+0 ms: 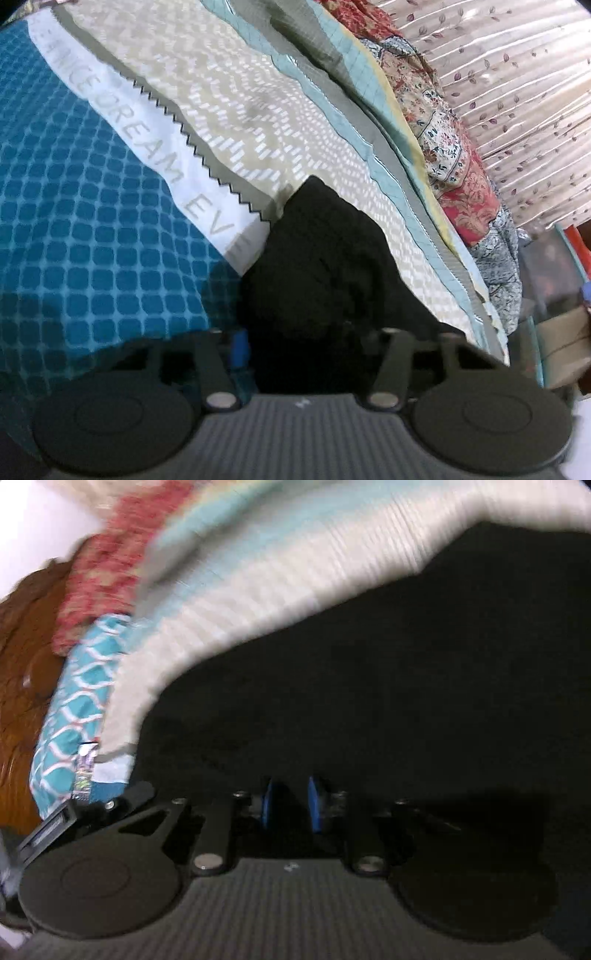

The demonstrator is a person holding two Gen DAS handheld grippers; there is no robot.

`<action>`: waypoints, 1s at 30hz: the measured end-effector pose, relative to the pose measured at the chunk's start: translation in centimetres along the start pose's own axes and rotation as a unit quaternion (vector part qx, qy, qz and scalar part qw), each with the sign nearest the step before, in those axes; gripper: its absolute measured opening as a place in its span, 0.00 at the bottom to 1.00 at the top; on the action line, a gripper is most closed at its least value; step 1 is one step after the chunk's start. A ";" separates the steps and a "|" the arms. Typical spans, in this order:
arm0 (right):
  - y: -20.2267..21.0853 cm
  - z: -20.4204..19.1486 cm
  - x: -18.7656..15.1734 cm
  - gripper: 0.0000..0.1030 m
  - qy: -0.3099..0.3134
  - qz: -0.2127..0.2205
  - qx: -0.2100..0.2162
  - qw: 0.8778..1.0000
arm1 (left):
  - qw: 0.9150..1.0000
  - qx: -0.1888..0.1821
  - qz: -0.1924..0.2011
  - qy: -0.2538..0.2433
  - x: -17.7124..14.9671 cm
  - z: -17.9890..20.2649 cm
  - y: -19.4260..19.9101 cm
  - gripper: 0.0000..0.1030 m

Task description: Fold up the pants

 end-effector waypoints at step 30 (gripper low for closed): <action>17.4 12.4 0.7 0.61 -0.104 0.202 0.031 0.973 | 0.935 -0.080 -0.077 -0.337 -12.3 19.5 -0.3 0.72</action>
Point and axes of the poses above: each gripper's, at about its wrist camera, not at the fingertips, and y roughly against the way its jaws point, z to its right, x to its top, the point moved 8 cm from there along -y, roughly the way its jaws point, and after that the axes turned 4 degrees about -x, right-handed, at the moved point
